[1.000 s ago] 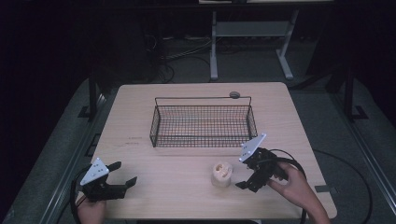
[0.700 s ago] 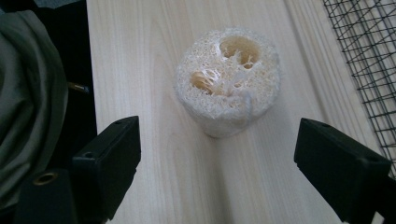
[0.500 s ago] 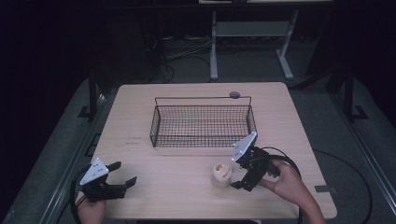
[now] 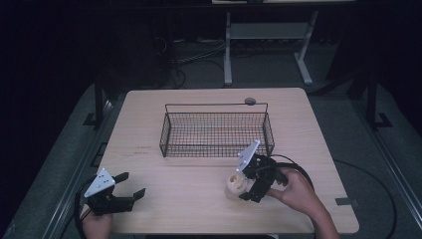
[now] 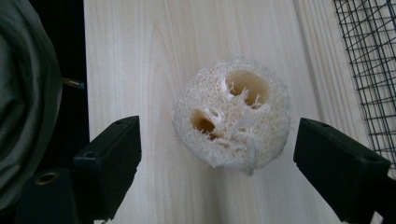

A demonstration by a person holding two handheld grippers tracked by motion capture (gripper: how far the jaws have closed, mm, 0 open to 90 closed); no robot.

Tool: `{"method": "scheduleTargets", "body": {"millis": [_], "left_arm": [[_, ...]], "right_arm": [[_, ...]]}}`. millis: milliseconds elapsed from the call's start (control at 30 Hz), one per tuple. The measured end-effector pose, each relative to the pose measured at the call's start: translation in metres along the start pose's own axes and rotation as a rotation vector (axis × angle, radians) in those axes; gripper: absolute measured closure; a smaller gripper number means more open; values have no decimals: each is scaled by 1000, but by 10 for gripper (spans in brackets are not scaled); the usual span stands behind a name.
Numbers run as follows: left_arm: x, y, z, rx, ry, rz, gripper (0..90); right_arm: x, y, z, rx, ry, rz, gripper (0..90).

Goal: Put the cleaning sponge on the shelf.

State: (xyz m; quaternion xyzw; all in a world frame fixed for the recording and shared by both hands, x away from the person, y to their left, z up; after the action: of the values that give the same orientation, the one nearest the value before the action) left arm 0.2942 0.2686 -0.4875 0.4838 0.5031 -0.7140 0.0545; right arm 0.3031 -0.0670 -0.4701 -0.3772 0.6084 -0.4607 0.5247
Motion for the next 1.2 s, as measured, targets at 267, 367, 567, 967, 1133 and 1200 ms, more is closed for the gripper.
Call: {"method": "scheduleTargets", "body": {"millis": [267, 367, 567, 967, 1133, 1200], "left_arm": [[1, 1, 1, 1, 4, -8, 137], [0, 1, 1, 2, 5, -8, 137], [1, 1, 1, 3, 6, -9, 136], [0, 0, 0, 2, 4, -4, 137], [0, 0, 0, 2, 1, -2, 137], [0, 0, 0, 2, 1, 0, 137]], "right_arm": [[-7, 7, 1, -3, -17, -26, 168], [-9, 9, 1, 1, -20, -30, 169], [-13, 14, 3, -1, -25, -43, 183], [-14, 19, 6, 15, -37, -83, 216], [-14, 20, 6, 15, -39, -87, 232], [-14, 20, 6, 14, -37, -89, 239]]}}
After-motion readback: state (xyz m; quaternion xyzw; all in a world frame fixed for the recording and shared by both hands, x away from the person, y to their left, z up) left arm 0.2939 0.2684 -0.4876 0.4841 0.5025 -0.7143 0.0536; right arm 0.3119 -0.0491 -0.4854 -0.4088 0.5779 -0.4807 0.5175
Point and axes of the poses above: each handheld gripper's, and its own axes: y roughly forward along the jaws, x roughly out of its underside, z roughly to its right, the point moved 10 cm from there along y, roughly forward along the jaws, and after that the axes turned 10 degrees about -z, right-handed, at the moved point
